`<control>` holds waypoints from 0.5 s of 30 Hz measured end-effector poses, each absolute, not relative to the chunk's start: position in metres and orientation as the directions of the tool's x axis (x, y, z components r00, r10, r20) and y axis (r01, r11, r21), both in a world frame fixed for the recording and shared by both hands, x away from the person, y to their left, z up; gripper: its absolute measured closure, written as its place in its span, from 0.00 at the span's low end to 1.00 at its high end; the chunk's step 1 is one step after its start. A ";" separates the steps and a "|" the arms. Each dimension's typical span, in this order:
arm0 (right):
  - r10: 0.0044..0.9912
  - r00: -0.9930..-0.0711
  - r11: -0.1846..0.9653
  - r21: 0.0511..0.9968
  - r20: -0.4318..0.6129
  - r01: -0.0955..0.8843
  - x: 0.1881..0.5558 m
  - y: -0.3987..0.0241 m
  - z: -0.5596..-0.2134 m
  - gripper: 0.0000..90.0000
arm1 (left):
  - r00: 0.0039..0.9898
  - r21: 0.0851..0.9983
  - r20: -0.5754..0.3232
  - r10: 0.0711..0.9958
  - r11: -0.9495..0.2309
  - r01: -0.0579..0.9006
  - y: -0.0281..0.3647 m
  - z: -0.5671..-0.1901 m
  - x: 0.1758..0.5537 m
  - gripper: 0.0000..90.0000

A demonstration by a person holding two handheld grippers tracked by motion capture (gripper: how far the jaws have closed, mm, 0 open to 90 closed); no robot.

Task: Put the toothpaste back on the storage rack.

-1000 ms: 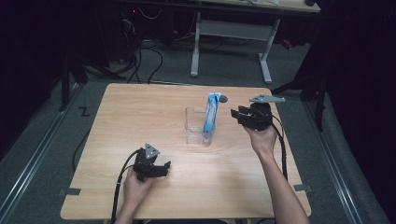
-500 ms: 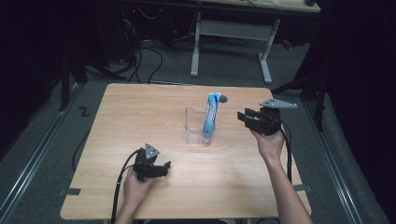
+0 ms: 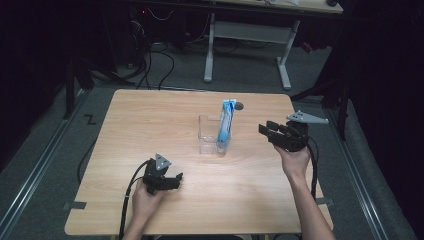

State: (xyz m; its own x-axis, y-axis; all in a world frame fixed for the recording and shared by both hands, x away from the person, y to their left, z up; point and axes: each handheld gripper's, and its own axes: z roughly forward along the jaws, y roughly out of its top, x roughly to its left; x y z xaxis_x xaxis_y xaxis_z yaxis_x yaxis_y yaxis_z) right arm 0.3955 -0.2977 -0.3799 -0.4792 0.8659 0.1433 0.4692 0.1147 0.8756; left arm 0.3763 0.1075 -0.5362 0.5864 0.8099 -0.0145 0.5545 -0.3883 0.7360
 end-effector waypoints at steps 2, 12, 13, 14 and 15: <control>0.869 -0.475 0.116 0.876 0.139 0.468 0.392 -0.301 -0.381 0.64 | 0.587 0.736 -0.013 0.809 -0.390 0.554 0.108 -0.536 0.376 0.23; 0.881 -0.452 0.105 0.875 0.138 0.472 0.384 -0.311 -0.386 0.63 | 0.587 0.736 -0.013 0.810 -0.389 0.554 0.108 -0.536 0.376 0.23; 0.882 -0.451 0.107 0.875 0.135 0.473 0.384 -0.311 -0.387 0.63 | 0.587 0.736 -0.014 0.810 -0.389 0.554 0.108 -0.536 0.376 0.23; 0.888 -0.445 0.122 0.875 0.114 0.469 0.382 -0.311 -0.387 0.63 | 0.587 0.736 -0.014 0.810 -0.389 0.554 0.108 -0.536 0.376 0.23; 0.888 -0.445 0.122 0.875 0.114 0.469 0.382 -0.311 -0.387 0.63 | 0.587 0.736 -0.013 0.810 -0.389 0.554 0.108 -0.536 0.376 0.23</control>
